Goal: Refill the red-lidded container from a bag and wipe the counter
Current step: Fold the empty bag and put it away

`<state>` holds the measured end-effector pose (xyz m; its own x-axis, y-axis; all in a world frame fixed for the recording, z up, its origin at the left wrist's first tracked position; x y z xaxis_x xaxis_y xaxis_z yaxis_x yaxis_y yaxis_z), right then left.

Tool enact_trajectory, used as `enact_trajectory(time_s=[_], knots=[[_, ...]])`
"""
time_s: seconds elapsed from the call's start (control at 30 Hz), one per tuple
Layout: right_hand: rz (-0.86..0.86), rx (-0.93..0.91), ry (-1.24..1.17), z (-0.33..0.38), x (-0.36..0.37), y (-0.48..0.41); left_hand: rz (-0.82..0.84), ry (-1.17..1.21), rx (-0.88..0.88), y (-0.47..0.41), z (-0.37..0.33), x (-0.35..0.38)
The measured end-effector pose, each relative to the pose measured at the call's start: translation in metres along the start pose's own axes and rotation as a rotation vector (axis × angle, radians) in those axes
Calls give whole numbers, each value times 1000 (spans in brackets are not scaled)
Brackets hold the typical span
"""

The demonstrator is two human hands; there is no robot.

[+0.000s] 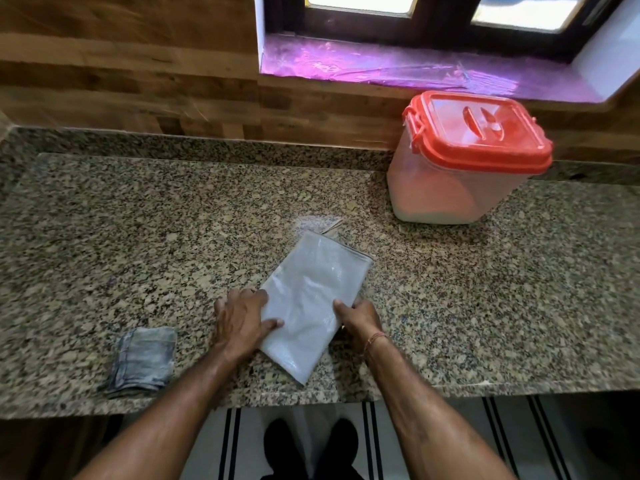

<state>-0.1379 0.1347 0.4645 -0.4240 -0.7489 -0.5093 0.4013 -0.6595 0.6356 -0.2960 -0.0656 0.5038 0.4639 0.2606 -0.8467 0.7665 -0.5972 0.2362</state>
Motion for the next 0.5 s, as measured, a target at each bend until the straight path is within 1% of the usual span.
enact_trajectory(time_s=[0.07,0.13,0.2,0.3,0.37,0.43,0.5], knots=[[46,-20,38,8,-5,-1,-55,134,-104,-11,9,-5],[105,-64,21,16,-11,0,-28,276,-230,-21,19,-3],[158,-118,-30,27,-16,9,51,464,-303,-30,20,-1],[242,-195,-115,40,-23,15,289,866,-454,-34,12,2],[277,-230,-125,48,-29,16,404,958,-564,-30,11,3],[287,-228,-96,54,-36,17,435,1074,-618,-31,13,6],[313,-248,-40,60,-43,19,435,1180,-628,-32,9,6]])
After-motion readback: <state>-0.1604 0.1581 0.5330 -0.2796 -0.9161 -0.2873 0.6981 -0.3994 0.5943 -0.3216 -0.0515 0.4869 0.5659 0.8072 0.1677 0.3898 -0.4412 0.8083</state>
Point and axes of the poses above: each hand's wrist, its own y-axis away from the middle knuckle, its own x-axis out of the palm, z = x × y, the point moved 7 cm from there along -y, towards the middle knuckle, and after that the axes turned 13 degrees about y, right-handed, at the moved point
